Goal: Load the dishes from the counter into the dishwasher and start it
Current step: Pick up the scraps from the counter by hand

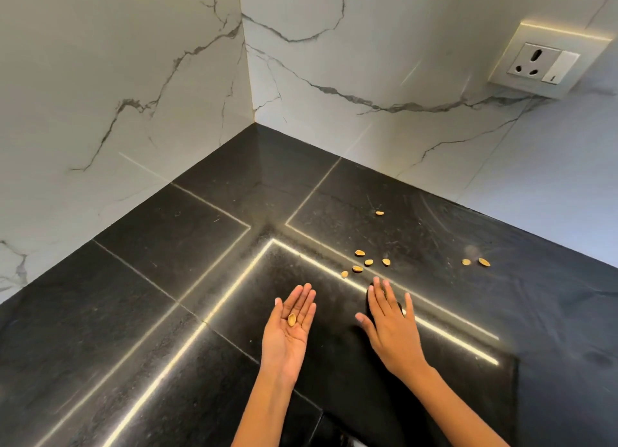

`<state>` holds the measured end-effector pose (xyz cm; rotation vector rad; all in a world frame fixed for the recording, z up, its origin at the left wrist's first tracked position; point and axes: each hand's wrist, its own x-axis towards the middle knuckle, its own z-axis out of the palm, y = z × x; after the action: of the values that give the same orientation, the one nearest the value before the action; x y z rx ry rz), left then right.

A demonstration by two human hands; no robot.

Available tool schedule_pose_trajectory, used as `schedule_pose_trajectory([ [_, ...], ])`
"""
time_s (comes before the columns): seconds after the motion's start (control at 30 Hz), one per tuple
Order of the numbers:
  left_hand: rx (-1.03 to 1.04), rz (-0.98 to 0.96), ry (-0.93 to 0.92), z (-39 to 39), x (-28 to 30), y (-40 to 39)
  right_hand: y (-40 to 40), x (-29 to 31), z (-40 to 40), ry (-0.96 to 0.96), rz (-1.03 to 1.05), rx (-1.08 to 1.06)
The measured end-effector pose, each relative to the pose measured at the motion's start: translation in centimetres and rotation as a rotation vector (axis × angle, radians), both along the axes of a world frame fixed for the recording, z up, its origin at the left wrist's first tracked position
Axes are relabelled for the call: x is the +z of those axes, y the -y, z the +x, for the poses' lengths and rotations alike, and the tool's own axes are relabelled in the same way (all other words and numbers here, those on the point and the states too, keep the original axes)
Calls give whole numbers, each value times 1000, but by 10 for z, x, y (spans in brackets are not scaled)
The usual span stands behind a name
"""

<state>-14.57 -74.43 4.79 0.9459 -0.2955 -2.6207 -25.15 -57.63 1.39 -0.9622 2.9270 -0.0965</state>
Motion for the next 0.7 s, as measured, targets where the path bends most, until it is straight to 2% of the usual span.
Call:
schedule_pose_trajectory([
  [0.07, -36, -11, -13, -10, 5, -7, 11, 5, -10, 9, -14, -13],
  [0.23, -48, -37, -29, -27, 18, -16, 76, 8, -26, 20, 24, 145],
  [0.33, -40, -55, -27, -30, 23, -16, 88, 1, -41, 28, 24, 95],
  [0.47, -39, -69, -18, -33, 24, -18, 68, -3, -56, 64, 23, -38],
  [0.7, -92, -58, -12, -51, 25, -26, 1, -6, -51, 17, 0, -161],
])
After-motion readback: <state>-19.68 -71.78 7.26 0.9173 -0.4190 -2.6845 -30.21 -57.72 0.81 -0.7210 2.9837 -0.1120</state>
